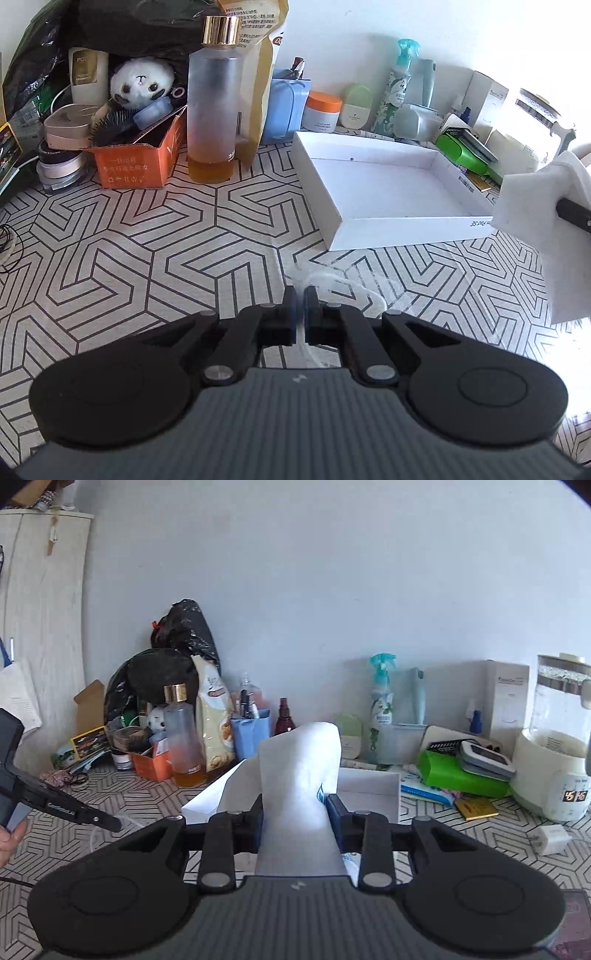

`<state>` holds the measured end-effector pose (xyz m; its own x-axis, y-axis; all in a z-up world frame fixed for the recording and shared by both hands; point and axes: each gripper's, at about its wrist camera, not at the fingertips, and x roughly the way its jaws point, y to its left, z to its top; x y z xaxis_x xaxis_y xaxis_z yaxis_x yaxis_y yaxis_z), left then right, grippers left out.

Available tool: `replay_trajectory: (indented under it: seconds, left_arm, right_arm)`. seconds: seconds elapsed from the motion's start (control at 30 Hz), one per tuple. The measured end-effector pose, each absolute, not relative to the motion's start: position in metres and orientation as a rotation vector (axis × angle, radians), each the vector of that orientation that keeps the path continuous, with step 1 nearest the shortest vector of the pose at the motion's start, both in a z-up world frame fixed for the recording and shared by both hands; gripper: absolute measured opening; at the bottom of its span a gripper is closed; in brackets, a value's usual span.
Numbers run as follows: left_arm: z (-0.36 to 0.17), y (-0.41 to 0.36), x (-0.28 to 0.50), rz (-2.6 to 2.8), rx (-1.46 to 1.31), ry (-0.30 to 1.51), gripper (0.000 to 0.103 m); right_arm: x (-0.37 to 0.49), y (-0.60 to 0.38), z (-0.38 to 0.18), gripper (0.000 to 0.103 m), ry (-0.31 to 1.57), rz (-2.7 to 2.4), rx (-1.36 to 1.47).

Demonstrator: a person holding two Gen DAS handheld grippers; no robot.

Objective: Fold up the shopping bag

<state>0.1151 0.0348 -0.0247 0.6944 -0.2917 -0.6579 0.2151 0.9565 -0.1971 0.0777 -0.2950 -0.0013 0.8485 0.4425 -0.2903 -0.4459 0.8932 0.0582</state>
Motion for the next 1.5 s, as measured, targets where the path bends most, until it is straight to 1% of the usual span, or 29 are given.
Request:
replay_trajectory:
  seconds: [0.23,0.37,0.53,0.67,0.83,1.0,1.1,1.17,1.27,1.37,1.5]
  left_arm:
    - [-0.006,0.022,0.103,-0.340,-0.095,0.706,0.004]
    - [0.008,0.017,0.093,-0.410,-0.130,0.677,0.004]
    - [0.023,0.007,0.082,-0.496,-0.154,0.650,0.003]
    - [0.032,-0.001,0.081,-0.506,-0.174,0.634,0.004]
    - [0.045,-0.010,0.087,-0.497,-0.184,0.601,0.004]
    - [0.054,-0.028,0.087,-0.552,-0.148,0.613,0.004]
    - [0.058,-0.043,0.080,-0.608,-0.100,0.619,0.004]
    - [0.057,-0.051,0.076,-0.659,-0.099,0.642,0.007]
    - [0.055,-0.059,0.070,-0.717,-0.111,0.669,0.007]
    - [0.053,-0.058,0.060,-0.762,-0.152,0.666,0.007]
    - [0.055,-0.048,0.039,-0.794,-0.209,0.613,0.007]
  right_arm:
    - [0.051,-0.227,-0.015,0.033,0.304,0.695,-0.121]
    - [0.045,-0.199,-0.028,0.034,0.287,0.688,-0.185]
    - [0.042,-0.189,-0.032,0.034,0.260,0.663,-0.222]
    - [0.032,-0.188,-0.034,0.034,0.178,0.615,-0.265]
    - [0.035,-0.198,-0.038,0.034,0.206,0.711,-0.186]
    - [0.038,-0.205,-0.038,0.034,0.233,0.796,-0.137]
    - [0.032,-0.205,-0.038,0.034,0.214,0.846,-0.161]
    - [0.029,-0.206,-0.036,0.034,0.198,0.881,-0.152]
    - [0.025,-0.209,-0.033,0.034,0.155,0.913,-0.136]
    - [0.028,-0.222,-0.028,0.034,0.126,0.914,-0.032]
    - [0.034,-0.247,-0.023,0.034,0.102,0.928,0.138]
